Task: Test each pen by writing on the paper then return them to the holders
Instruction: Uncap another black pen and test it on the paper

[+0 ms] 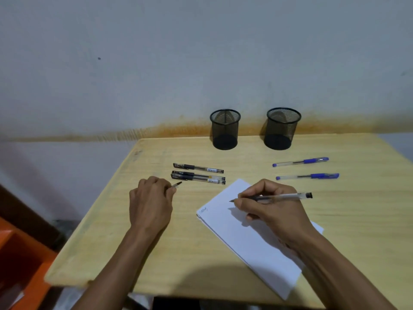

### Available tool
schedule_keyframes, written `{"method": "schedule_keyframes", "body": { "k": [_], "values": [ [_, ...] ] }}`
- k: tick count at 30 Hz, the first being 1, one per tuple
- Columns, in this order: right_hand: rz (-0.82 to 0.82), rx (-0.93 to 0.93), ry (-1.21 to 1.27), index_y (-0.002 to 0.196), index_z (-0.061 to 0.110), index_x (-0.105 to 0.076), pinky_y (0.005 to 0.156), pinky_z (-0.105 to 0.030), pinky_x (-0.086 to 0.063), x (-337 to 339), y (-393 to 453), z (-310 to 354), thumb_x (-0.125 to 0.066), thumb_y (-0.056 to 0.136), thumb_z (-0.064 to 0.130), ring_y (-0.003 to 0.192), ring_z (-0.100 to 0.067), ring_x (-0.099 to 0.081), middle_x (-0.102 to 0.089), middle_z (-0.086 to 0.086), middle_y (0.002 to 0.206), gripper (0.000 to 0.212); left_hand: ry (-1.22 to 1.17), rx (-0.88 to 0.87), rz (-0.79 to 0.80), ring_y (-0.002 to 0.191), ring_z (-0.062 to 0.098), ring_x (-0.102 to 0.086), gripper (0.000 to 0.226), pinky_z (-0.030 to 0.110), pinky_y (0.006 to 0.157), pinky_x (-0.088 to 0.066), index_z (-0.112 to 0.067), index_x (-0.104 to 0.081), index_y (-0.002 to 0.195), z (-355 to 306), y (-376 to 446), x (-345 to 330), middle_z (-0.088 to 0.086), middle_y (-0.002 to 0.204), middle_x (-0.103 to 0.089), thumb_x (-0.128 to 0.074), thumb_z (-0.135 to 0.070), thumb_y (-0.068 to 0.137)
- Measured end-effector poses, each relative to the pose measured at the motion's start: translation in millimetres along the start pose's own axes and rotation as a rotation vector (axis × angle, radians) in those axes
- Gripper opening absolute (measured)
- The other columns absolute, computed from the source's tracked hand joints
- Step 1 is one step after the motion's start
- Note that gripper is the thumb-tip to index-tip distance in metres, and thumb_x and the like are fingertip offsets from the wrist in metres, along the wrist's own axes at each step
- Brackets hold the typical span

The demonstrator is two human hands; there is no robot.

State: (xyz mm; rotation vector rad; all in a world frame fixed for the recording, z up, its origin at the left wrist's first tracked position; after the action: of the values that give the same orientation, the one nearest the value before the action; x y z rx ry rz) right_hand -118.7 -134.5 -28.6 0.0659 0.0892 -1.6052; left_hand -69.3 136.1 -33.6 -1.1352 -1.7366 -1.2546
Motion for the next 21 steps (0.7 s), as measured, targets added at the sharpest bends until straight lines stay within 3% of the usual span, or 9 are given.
{"method": "schedule_keyframes", "body": {
  "k": [3, 6, 9, 14, 17, 21],
  "values": [
    [0.001, -0.002, 0.017, 0.080, 0.003, -0.078, 0.062, -0.028, -0.061, 8, -3, 7, -0.079, 0.077, -0.011, 0.071, -0.020, -0.074, -0.079, -0.015, 0.081, 0.014, 0.013, -0.036, -0.037, 0.092, 0.027, -0.055, 0.019, 0.042, 0.080, -0.040, -0.017, -0.068, 0.090, -5, -3, 5, 0.002, 0.097, -0.065, -0.053, -0.028, 0.098],
    [-0.008, 0.047, 0.003, 0.087, 0.003, -0.075, 0.063, -0.030, -0.062, 12, -5, 23, -0.078, 0.080, -0.008, 0.077, -0.026, -0.078, -0.080, -0.012, 0.081, 0.013, -0.277, -0.030, -0.100, 0.085, 0.022, -0.055, 0.019, 0.038, 0.073, -0.041, -0.022, -0.061, 0.087, -27, -14, 26, -0.005, 0.086, -0.062, -0.048, -0.027, 0.100],
    [-0.075, 0.139, 0.003, 0.086, 0.007, -0.071, 0.068, -0.035, -0.064, 18, -6, 42, -0.083, 0.076, -0.002, 0.076, -0.027, -0.079, -0.080, -0.011, 0.080, 0.018, -0.565, -0.039, -0.127, 0.076, 0.010, -0.059, 0.017, 0.027, 0.067, -0.044, -0.025, -0.065, 0.091, -61, -24, 45, -0.012, 0.077, -0.065, -0.051, -0.024, 0.100],
    [-0.058, 0.209, 0.099, 0.092, 0.009, -0.074, 0.082, -0.040, -0.064, 21, -12, 59, -0.081, 0.070, 0.020, 0.090, -0.026, -0.080, -0.082, -0.010, 0.091, 0.025, -0.688, -0.211, 0.016, 0.087, 0.004, -0.065, 0.015, 0.024, 0.073, -0.050, -0.020, -0.069, 0.101, -110, -33, 43, -0.014, 0.091, -0.070, -0.056, -0.016, 0.097],
    [-0.096, 0.304, -0.026, 0.087, 0.020, -0.077, 0.088, -0.039, -0.063, 29, -16, 70, -0.077, 0.073, 0.035, 0.096, -0.016, -0.078, -0.082, -0.002, 0.095, 0.020, -0.760, -0.277, 0.075, 0.093, 0.003, -0.063, 0.015, 0.016, 0.075, -0.046, -0.022, -0.069, 0.102, -123, -39, 38, -0.016, 0.095, -0.068, -0.054, -0.019, 0.098],
    [-0.131, 0.345, -0.215, 0.080, 0.034, -0.080, 0.094, -0.046, -0.057, 37, -17, 72, -0.074, 0.071, 0.050, 0.116, 0.000, -0.065, -0.072, 0.013, 0.118, 0.018, -0.786, -0.353, 0.063, 0.093, 0.003, -0.062, 0.017, 0.011, 0.076, -0.043, -0.024, -0.068, 0.100, -129, -44, 40, -0.017, 0.097, -0.065, -0.052, -0.023, 0.096]
  ]
}}
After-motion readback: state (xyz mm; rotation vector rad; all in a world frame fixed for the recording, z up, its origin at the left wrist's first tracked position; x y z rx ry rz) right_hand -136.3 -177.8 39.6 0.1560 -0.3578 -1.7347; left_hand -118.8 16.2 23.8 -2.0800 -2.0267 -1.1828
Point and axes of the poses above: each hand's wrist, its own y-axis towards the middle knuckle, its own x-axis out of the back of the hand, z = x × y, the point moved 9 cm from there along y, towards the middle knuckle
